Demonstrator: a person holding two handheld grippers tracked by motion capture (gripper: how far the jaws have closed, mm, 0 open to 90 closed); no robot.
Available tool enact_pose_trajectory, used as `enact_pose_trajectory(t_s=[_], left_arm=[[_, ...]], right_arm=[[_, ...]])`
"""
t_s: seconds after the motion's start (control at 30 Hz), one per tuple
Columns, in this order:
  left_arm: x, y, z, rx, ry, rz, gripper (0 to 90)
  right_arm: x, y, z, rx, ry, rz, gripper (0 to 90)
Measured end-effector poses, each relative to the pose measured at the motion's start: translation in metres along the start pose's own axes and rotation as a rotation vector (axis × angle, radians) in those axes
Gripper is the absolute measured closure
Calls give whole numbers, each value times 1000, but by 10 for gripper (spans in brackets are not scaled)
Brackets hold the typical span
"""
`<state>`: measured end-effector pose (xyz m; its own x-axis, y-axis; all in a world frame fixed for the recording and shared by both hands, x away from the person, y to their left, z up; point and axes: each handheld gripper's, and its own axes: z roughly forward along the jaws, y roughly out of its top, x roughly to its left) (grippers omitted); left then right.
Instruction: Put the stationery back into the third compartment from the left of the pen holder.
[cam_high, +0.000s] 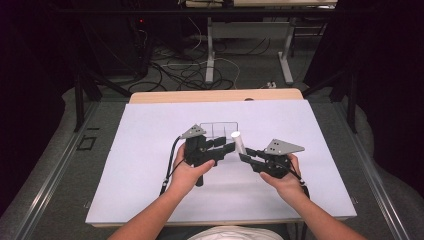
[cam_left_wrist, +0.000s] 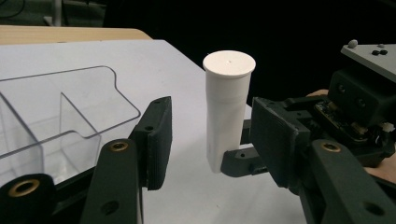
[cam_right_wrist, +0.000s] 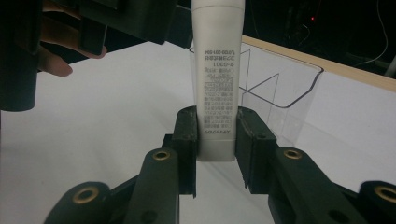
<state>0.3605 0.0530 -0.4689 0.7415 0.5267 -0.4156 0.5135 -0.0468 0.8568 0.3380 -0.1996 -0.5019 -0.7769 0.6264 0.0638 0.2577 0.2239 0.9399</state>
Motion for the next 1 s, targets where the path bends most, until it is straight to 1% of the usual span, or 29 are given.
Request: enact_pose_trajectory(t_s=[0.03,0.07,0.17,0.23,0.3,0.5,0.57,0.63,0.7,0.73,0.87,1.0], left_arm=[[0,0,2,-4,-2,-6,500],[-1,0,3,-3,0,-12,500],[-1,1,6,-2,3,-21,506],[-2,1,9,-4,-3,-39,515],[-2,1,11,-8,-3,-38,527],[-2,2,15,-17,-11,-61,548],[-2,2,16,-18,-12,-63,554],[-3,2,18,-19,-12,-68,556],[-3,3,20,-15,-12,-64,562],[-3,3,20,-14,-12,-68,576],[-4,3,22,-9,-14,-65,596],[-4,3,22,-9,-14,-76,613]], right_arm=[[0,0,0,6,4,-1,712],[1,0,1,-5,2,-1,712],[1,0,1,-8,7,-8,712],[2,0,2,-10,13,-12,712],[2,0,2,-7,22,-15,712],[4,0,3,-14,31,-13,712],[4,0,3,-17,40,-10,712],[4,1,3,-10,37,-11,712],[5,1,3,-12,43,-19,712],[5,1,3,-11,47,-18,712],[6,0,4,-11,48,-12,712],[5,0,4,-8,53,-9,712]])
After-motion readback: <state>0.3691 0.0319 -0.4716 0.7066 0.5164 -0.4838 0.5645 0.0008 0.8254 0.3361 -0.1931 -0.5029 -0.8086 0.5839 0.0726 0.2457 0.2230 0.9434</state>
